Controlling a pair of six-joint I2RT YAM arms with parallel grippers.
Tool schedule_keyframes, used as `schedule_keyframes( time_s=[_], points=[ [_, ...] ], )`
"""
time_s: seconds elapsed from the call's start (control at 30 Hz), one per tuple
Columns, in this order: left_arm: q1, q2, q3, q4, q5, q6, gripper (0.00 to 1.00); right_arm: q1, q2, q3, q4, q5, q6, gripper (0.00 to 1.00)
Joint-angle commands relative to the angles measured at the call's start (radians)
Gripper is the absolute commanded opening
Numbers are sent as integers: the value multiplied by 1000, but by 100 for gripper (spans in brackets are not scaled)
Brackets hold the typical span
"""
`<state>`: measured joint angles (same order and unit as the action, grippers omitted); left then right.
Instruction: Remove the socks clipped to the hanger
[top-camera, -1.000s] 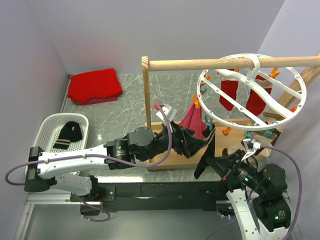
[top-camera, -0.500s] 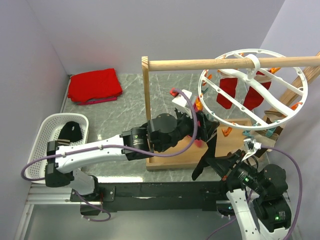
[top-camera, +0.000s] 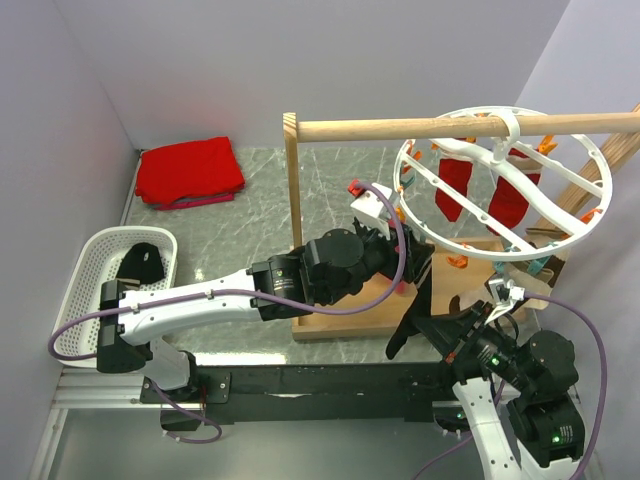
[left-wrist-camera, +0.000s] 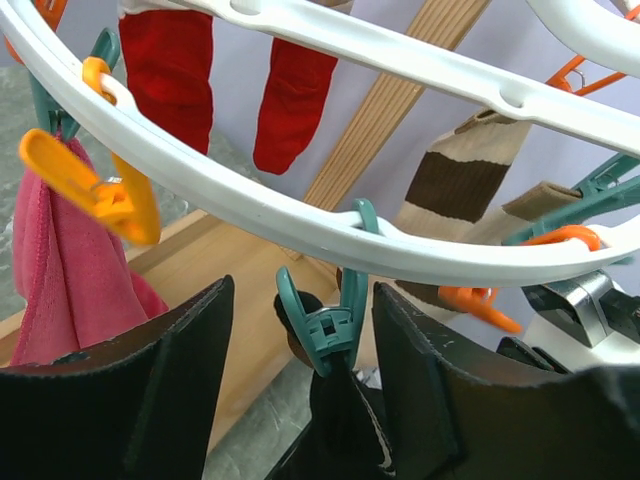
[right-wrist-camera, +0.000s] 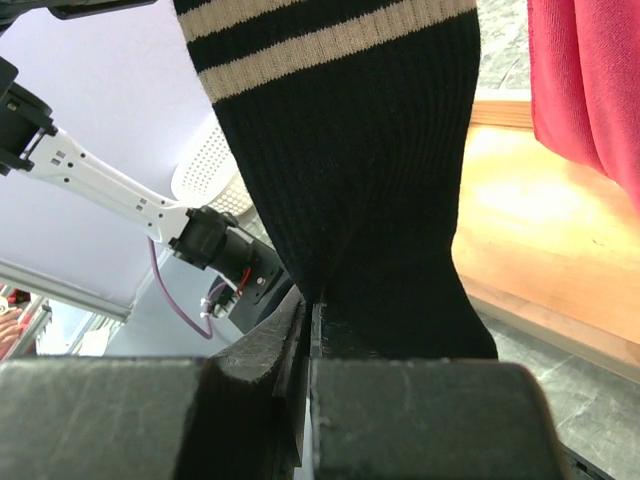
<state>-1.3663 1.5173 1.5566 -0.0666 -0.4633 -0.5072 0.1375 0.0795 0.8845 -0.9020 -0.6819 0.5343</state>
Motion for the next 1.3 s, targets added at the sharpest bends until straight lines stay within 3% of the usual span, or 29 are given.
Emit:
schedule_keyframes(
  time_s=[0.0,0.1,0.13,0.23,0.33,0.47,0.5,0.57,0.6,0.73,0.9,1.1,1.27],
  points=[
    [7,-16,29,47,-15,21,60,-3,3,28,11,-7,-8,0],
    [10,-11,33,50,-15,15,47,-3,-1,22,8,-8,-5,0],
    [12,-12,31,54,-15,15,37,-1,-4,22,6,-8,-5,0],
    [13,-17,25,59,-28,12,23,-3,-10,18,0,-8,-4,0],
    [13,-23,25,57,-25,16,17,-3,-17,5,-15,-13,-8,0],
    [13,-28,19,56,-20,16,18,-3,-44,-44,-40,-25,-10,0],
    [13,-29,17,56,-15,16,19,-1,-52,-48,-54,-21,-10,0],
    [15,-29,16,48,11,18,33,-4,-66,-55,-63,-7,-11,0],
    [13,-31,11,39,17,16,54,-3,-69,-56,-67,-5,-8,0],
    [15,-61,-32,14,49,3,80,-4,-69,-45,-74,-7,-10,0],
    [15,-161,-162,20,182,4,89,-3,-61,-39,-101,1,-39,0],
    [15,-382,-444,191,423,53,99,-3,-58,-67,-52,-70,-10,0],
    [13,-439,-585,284,632,65,99,-3,-47,-71,-8,-107,23,0]
  ],
)
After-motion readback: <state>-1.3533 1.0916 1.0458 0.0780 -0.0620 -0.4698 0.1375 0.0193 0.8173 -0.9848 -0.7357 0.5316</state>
